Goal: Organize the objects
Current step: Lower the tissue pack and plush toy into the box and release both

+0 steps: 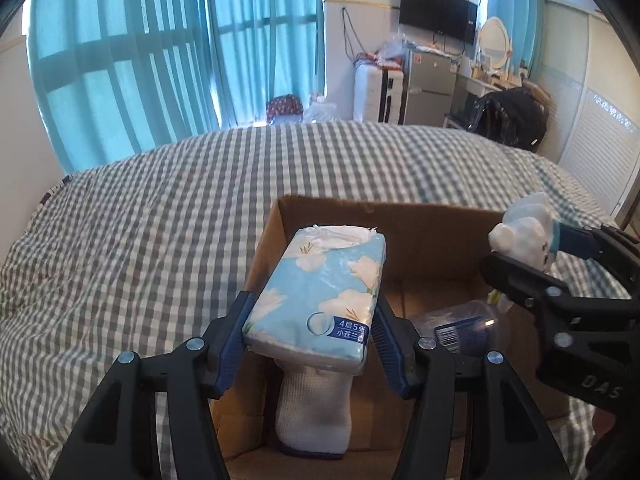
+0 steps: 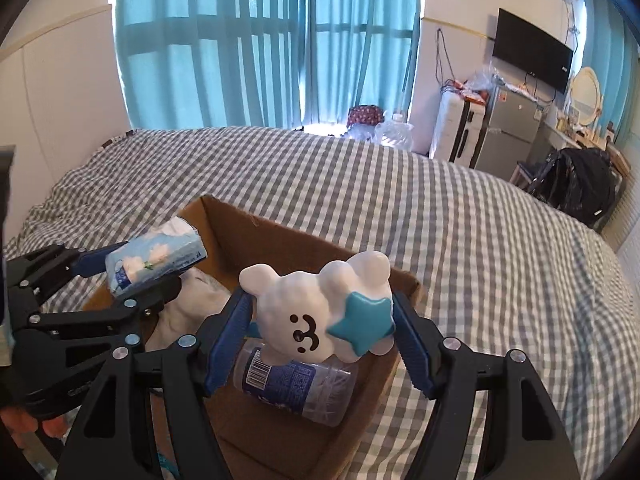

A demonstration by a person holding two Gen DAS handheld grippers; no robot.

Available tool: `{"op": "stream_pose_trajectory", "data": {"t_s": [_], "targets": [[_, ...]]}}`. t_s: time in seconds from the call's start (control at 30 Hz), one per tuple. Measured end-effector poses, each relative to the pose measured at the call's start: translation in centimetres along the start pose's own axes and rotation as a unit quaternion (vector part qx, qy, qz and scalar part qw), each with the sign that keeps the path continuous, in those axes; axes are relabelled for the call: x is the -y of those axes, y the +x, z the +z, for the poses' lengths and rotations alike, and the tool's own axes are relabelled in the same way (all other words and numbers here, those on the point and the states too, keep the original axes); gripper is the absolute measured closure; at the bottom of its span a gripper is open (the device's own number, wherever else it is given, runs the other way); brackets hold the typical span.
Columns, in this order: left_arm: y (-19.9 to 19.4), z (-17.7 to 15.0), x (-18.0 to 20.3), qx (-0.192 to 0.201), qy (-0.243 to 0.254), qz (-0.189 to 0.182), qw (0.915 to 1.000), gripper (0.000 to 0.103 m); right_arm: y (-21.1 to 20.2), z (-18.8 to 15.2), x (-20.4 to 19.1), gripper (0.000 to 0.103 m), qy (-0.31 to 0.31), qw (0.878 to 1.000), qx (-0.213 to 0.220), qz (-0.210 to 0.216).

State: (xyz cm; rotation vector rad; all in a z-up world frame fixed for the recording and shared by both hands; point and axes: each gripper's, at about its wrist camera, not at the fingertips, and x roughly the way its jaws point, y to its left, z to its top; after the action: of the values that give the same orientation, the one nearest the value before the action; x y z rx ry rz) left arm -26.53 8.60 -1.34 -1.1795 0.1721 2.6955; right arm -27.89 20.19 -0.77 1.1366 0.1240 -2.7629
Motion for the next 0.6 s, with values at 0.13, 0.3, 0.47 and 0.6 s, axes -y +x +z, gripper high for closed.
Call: {"op": "stream_pose_trajectory", "data": {"t_s": [0.13, 0.3, 0.47, 0.6], "targets": [[-0.6, -0.2, -0.2, 0.003, -0.003, -0.001, 1.0000, 0.031, -0.8, 0.1, 0.3, 0.026, 0.009, 1.000, 0.013, 0.012], [-4.9, 0.5, -0.2, 0.047, -0.006, 0.008, 0.9988, 0.001, -5.6, 1.0, 0.5, 0.007, 0.025, 0.997, 0.066, 0.004], [-11.8, 0.9, -0.4, 0.087, -0.004, 0.022, 0.9960, 0.000, -12.8, 2.1, 0.0, 0.005, 0.026, 0.994, 0.102, -0.005], [-17.7, 0.5, -1.1, 0.120, -0.007, 0.030, 0.9923, 0.000, -19.5, 2.1, -1.7, 0.000, 0.013, 0.990, 0.137, -0.030]]}}
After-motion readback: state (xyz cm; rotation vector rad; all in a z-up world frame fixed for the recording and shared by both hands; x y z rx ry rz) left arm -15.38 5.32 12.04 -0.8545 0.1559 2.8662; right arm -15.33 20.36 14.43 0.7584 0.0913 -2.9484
